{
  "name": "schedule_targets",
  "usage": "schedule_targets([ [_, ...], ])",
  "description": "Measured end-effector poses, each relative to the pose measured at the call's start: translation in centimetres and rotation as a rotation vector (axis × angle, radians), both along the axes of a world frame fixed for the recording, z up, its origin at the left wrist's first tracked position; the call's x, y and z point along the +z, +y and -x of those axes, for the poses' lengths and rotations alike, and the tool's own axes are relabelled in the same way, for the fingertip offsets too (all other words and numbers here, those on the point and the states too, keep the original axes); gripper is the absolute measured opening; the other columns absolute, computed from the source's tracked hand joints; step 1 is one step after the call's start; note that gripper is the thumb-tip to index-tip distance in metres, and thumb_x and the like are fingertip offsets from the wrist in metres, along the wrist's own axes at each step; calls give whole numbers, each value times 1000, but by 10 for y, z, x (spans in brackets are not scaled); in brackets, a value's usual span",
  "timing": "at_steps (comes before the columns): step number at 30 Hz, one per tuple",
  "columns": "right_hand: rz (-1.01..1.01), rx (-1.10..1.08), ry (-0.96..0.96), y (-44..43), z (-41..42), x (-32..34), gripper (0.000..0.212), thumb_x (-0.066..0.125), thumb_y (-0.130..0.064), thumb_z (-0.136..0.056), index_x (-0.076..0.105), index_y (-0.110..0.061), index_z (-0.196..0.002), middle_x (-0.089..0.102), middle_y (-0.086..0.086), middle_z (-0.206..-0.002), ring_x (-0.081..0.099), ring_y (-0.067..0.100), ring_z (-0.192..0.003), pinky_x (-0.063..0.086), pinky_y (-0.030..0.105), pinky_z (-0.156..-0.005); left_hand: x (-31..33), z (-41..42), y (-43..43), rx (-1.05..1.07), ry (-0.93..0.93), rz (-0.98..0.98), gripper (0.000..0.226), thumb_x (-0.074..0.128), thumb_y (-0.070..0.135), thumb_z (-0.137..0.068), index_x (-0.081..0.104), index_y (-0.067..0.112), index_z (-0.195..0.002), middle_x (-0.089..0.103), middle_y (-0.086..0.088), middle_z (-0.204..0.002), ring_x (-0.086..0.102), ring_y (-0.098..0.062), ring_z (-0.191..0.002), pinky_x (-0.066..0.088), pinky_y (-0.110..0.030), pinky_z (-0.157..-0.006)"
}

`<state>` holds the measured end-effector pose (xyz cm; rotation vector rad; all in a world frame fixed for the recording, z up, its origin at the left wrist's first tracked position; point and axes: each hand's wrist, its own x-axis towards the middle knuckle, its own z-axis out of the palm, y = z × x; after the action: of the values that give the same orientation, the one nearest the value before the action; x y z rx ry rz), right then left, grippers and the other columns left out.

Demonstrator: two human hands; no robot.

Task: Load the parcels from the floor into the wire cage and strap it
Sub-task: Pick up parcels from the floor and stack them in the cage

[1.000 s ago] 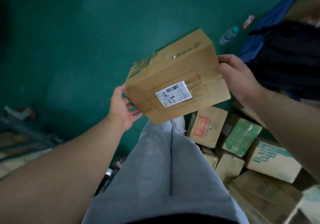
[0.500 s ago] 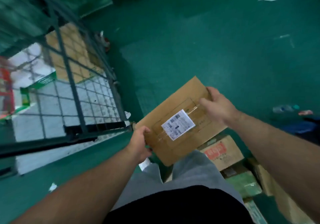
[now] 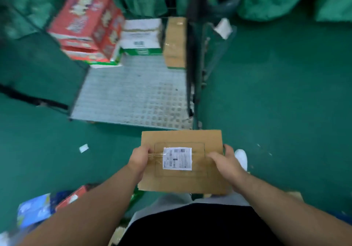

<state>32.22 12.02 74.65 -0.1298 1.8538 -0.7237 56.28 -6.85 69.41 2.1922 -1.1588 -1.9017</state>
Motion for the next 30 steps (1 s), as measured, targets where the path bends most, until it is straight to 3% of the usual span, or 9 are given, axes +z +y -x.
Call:
schedule_targets([
  [3, 31, 126, 22, -41, -58, 28, 100, 68, -37, -89, -2, -43, -161, 64, -7, -119, 65, 16, -96, 50, 33, -90, 61, -60, -23, 77, -30, 107, 30, 58, 33, -64, 54, 17, -88, 53, -8, -84, 49, -25, -76, 41, -36, -69],
  [7, 57, 189, -32, -96, -106, 44, 106, 73, -43, -71, 6, -69, -149, 71, -17, -116, 71, 16, -95, 60, 44, -86, 94, -118, -55, 154, 13, 202, 21, 57, 23, -79, 57, 18, -100, 61, -4, -88, 55, -25, -78, 44, -34, -69],
  [10, 45, 251, -4, -145, -123, 61, 81, 65, -31, -93, 15, -56, -151, 65, -13, -113, 64, 12, -90, 58, 36, -64, 102, -154, -74, 196, 79, 211, 51, 56, 34, -66, 63, 25, -117, 72, -7, -111, 67, -31, -100, 54, -46, -95],
  [13, 27, 447, 155, -198, -127, 70, 88, 66, -40, -91, 5, -56, -153, 65, -1, -121, 67, 20, -84, 63, 45, -65, 105, -184, -90, 333, 78, 178, 72, 62, 40, -68, 57, 18, -136, 68, -7, -120, 65, -27, -98, 52, -37, -87],
  [17, -97, 633, 134, -263, -120, 70, 107, 75, -64, -74, -2, -63, -150, 67, 16, -122, 74, 39, -73, 61, 63, -75, 110, -207, -131, 394, 124, 259, 28, 60, 33, -80, 74, 16, -97, 71, 2, -96, 59, -18, -77, 41, -30, -70],
  [19, -92, 631, 84, -297, -119, 68, 96, 73, -70, -79, 15, -49, -153, 57, 15, -139, 77, 40, -79, 62, 59, -78, 105, -220, -164, 463, 289, 258, 37, 59, 32, -85, 78, 13, -110, 77, 8, -108, 65, -18, -91, 43, -31, -78],
  [22, -29, 643, 101, -351, -122, 60, 65, 63, -63, -90, 39, -27, -140, 62, 13, -128, 77, 36, -73, 64, 48, -68, 108, -229, -223, 522, 381, 227, 56, 69, 46, -71, 76, 19, -120, 76, 8, -116, 64, -17, -93, 41, -31, -72],
  [26, -6, 676, 112, -434, -129, 55, 52, 60, -54, -95, 43, -23, -134, 70, 24, -105, 75, 38, -66, 63, 47, -66, 114, -224, -303, 565, 208, 347, 20, 62, 27, -94, 78, 27, -105, 76, 8, -109, 68, -14, -99, 52, -31, -86],
  [30, 27, 680, 94, -501, -125, 66, 46, 62, -52, -94, 47, -25, -127, 75, 22, -93, 77, 37, -73, 64, 45, -69, 115, -229, -380, 525, 43, 414, 12, 68, 31, -93, 71, 24, -102, 70, 4, -107, 63, -13, -94, 50, -27, -76],
])
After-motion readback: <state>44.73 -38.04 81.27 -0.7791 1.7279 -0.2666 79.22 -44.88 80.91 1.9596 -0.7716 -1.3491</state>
